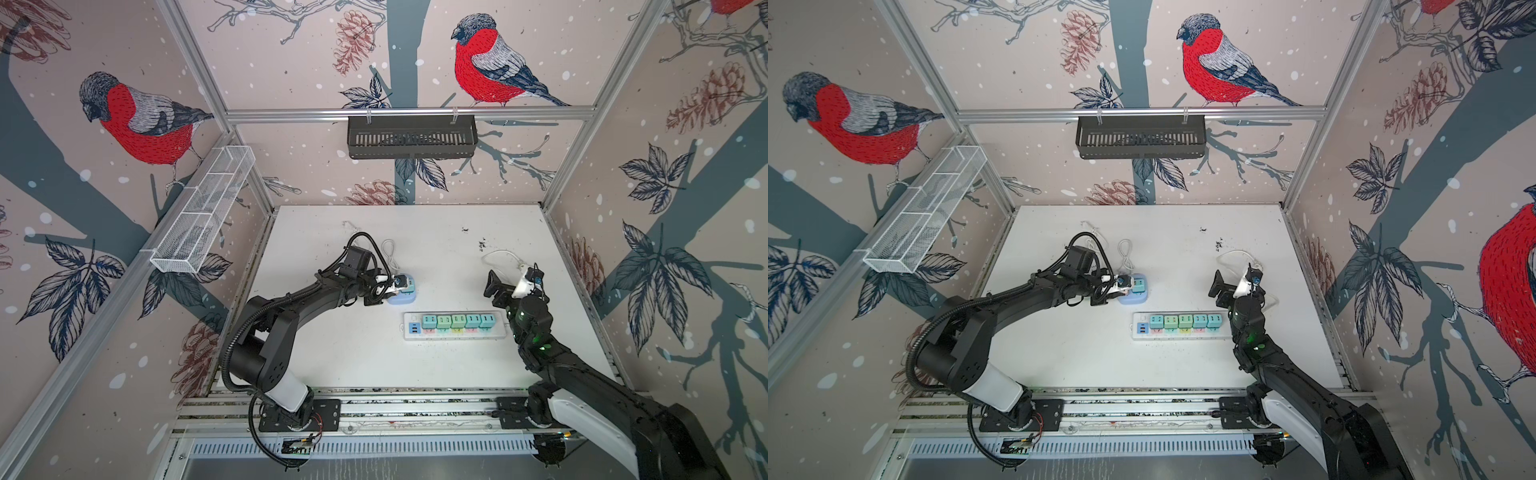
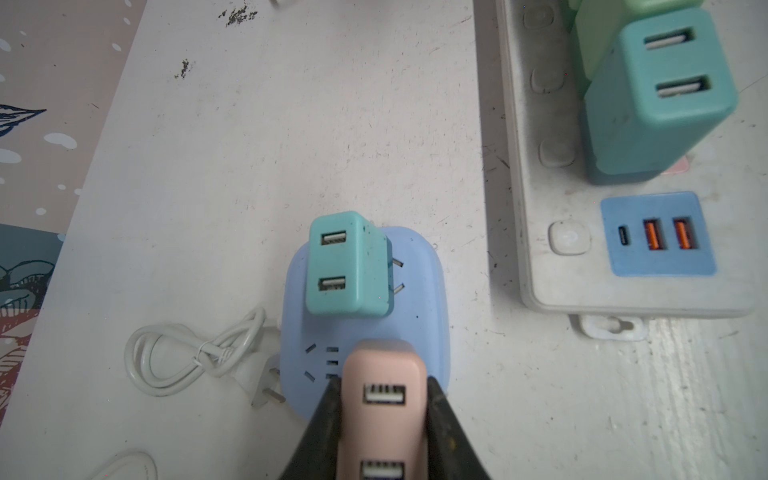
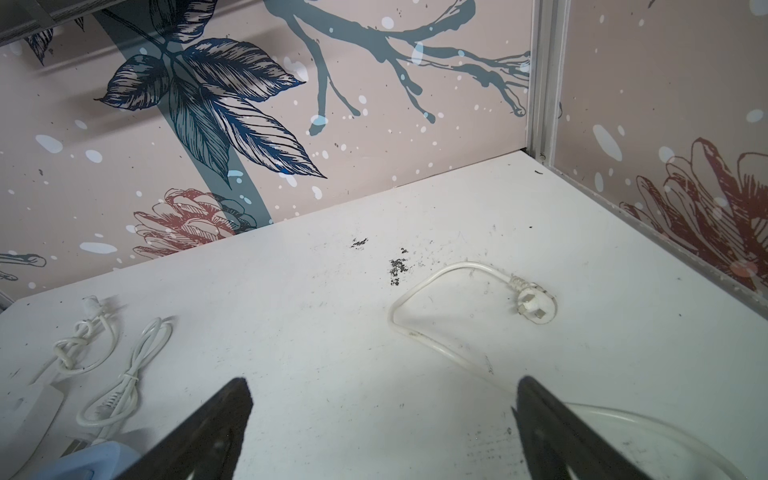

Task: Insert the plug
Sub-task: 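Carry the pink adapter with the left gripper over the light-blue socket, then lower and press the pink adapter into the light-blue socket beside the teal adapter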

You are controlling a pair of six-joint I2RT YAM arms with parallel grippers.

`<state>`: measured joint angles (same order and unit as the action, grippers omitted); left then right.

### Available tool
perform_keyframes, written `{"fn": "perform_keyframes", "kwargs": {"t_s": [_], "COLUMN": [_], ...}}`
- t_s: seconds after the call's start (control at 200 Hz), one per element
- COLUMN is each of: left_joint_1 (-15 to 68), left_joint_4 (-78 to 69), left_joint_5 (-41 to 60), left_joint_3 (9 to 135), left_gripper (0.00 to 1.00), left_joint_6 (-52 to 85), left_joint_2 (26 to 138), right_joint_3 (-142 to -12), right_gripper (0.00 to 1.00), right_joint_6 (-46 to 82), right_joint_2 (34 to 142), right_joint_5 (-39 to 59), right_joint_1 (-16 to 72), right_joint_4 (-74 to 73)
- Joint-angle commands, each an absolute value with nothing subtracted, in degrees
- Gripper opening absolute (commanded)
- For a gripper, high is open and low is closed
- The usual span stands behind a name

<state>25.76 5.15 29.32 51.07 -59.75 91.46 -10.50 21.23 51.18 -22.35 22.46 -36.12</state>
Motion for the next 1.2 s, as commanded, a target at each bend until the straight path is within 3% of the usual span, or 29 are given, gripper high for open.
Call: {"fn": "perform_keyframes", "kwargs": {"t_s": [0.0,1.196], "left_joint_1": [25.75,23.65], "left_joint_4": [4.47,15.61], "left_joint_5": [31.33,28.69], "left_joint_3": [51.91,61.81], "left_gripper": [0.00,0.00], "left_joint_6": [-59.68,-56.61], "left_joint_2": [92.60,104.81], "right_joint_3": [-10.81,-10.61], "right_gripper": [1.00,1.00], "right_joint_6": [21.97,21.97], "right_joint_2": [51.06,50.71], "right_joint_5": [-22.15,-21.97], "right_joint_1": [22.48,22.43], "right_joint_4": [-37.53,-37.48]}}
